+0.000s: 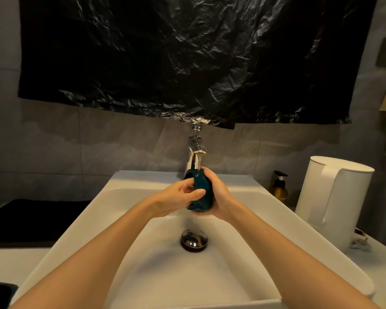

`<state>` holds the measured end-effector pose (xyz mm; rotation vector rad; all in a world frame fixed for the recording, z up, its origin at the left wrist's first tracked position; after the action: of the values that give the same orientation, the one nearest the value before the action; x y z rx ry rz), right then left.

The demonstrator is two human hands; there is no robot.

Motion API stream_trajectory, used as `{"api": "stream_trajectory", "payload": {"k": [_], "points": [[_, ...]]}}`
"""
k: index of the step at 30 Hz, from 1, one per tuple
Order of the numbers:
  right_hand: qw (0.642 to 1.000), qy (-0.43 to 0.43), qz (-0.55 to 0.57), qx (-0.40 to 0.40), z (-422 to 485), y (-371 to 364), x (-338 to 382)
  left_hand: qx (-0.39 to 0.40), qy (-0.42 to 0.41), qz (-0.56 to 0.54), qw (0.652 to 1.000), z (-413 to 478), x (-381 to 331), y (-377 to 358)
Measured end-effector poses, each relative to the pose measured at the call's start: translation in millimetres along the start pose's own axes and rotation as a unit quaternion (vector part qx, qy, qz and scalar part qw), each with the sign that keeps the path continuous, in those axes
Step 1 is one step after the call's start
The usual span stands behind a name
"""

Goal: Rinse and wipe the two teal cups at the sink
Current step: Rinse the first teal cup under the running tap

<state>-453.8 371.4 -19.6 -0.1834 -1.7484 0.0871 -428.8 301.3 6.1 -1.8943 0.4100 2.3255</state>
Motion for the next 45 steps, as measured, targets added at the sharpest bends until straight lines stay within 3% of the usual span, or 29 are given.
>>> {"api": "stream_trajectory", "payload": {"k": [6, 10, 14, 20, 22, 24, 29, 35, 38, 41, 45], "points": [[0.998, 0.052, -0.022, 0.026, 0, -3, 10, -0.012, -0.007, -0.015, 1.000, 3, 0, 3], [0.999, -0.043, 0.023, 0.014, -1, -1, -5, -0.014, -0.008, 0.005, 1.000, 0, -4, 2], [0.992, -0.103, 0.055, 0.051, -5, 4, -9, -0.021, -0.038, 0.064, 0.997, -3, -8, 2], [1.000, 0.030, 0.006, -0.001, 5, 0, 6, -0.042, -0.029, 0.095, 0.994, -2, -10, 8], [0.996, 0.080, -0.012, -0.022, 1, -1, 13, -0.044, 0.005, 0.023, 0.999, 0, -7, 8], [0.994, 0.102, -0.029, -0.036, -3, -1, 17, -0.079, 0.046, -0.074, 0.993, 1, -8, 10], [0.977, 0.182, -0.099, -0.047, -12, -4, 26, -0.226, 0.126, -0.159, 0.953, 4, 5, 22], [0.995, 0.080, -0.019, -0.048, -5, -2, 16, -0.187, 0.102, -0.175, 0.961, 4, 2, 10], [0.999, 0.038, 0.000, 0.004, -2, -8, 7, -0.229, 0.086, -0.171, 0.954, 5, 2, 18], [0.994, 0.080, -0.026, 0.065, -9, -15, 14, -0.270, 0.090, -0.211, 0.935, 3, 1, 32], [0.987, 0.148, -0.061, 0.026, -7, -16, 21, -0.292, 0.093, -0.203, 0.930, -2, -1, 46]]}}
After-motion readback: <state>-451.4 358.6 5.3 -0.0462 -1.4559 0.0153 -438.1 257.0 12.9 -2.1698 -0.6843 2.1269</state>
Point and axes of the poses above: each hand's wrist, its own z-axis towards the middle knuckle, its own y-axis out of the back of the hand, x = y × z, the point moved 10 cm from there along z, towards the middle knuckle, and after that the axes turned 13 degrees about -x, right-handed, at the moved point
